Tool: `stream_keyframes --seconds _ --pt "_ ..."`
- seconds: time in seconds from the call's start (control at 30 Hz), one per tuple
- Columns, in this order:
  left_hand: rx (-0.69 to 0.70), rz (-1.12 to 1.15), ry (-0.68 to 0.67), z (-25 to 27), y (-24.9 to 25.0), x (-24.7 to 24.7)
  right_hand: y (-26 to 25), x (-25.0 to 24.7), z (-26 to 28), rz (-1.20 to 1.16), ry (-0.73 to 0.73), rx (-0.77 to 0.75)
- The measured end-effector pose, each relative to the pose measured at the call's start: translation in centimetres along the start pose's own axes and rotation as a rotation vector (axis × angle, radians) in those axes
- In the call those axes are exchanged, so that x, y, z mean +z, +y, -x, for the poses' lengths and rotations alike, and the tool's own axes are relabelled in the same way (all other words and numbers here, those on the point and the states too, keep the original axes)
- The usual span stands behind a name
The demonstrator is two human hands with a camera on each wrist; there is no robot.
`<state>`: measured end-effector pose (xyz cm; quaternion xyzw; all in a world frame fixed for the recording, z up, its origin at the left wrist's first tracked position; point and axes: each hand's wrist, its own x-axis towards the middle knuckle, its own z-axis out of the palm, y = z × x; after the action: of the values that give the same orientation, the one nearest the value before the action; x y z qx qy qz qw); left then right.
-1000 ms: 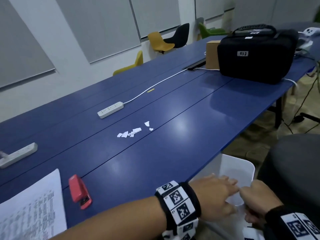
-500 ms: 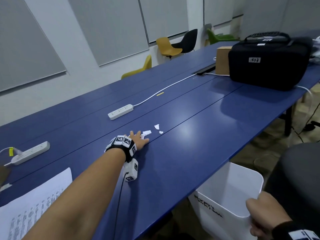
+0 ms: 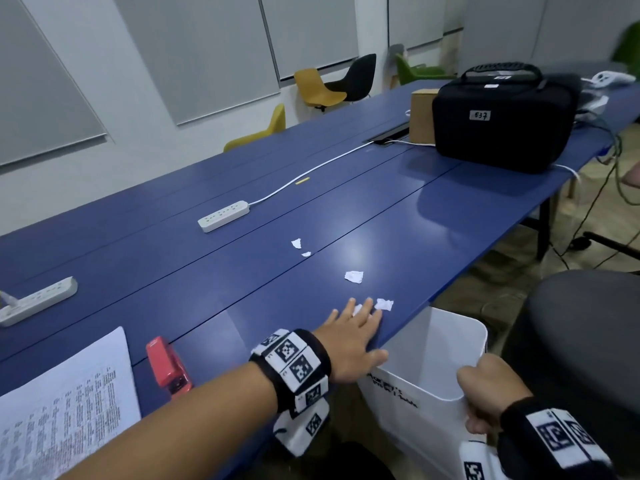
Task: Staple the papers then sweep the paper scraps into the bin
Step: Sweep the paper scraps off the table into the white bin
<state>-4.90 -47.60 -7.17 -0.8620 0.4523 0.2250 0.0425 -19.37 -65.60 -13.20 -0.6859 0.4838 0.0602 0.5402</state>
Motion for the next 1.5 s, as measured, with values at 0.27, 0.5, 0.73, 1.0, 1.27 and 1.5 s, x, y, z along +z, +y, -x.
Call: stream_keyframes --seconds 0.27,0.5,0.73,1.0,1.27,1.5 --pt "0.284 -0.021 -0.074 1.4 7.2 2.0 -0.1 0.0 -0.2 -0.012 -0.022 0.01" --pt "0.099 0.444 0.405 -1.4 0.5 -4.2 -0.1 -0.4 -0.4 0.036 -0.037 0.015" --pt "-0.445 0.265 0.304 -8.4 -14.0 -9.7 0.1 -0.8 -0.9 0.109 -0.06 0.006" --pt "-0.405 0.091 0.024 -10.0 -12.6 -6.7 0.3 -1.3 -1.2 0.097 -0.062 0.003" --pt "0.003 -0.007 -0.05 -4.5 -0.1 -2.1 0.4 -1.2 -0.7 -0.012 -0.06 0.034" --pt "0.24 -0.048 -0.034 -1.3 6.3 1.1 0.4 -1.3 -0.5 -0.005 -0.057 -0.013"
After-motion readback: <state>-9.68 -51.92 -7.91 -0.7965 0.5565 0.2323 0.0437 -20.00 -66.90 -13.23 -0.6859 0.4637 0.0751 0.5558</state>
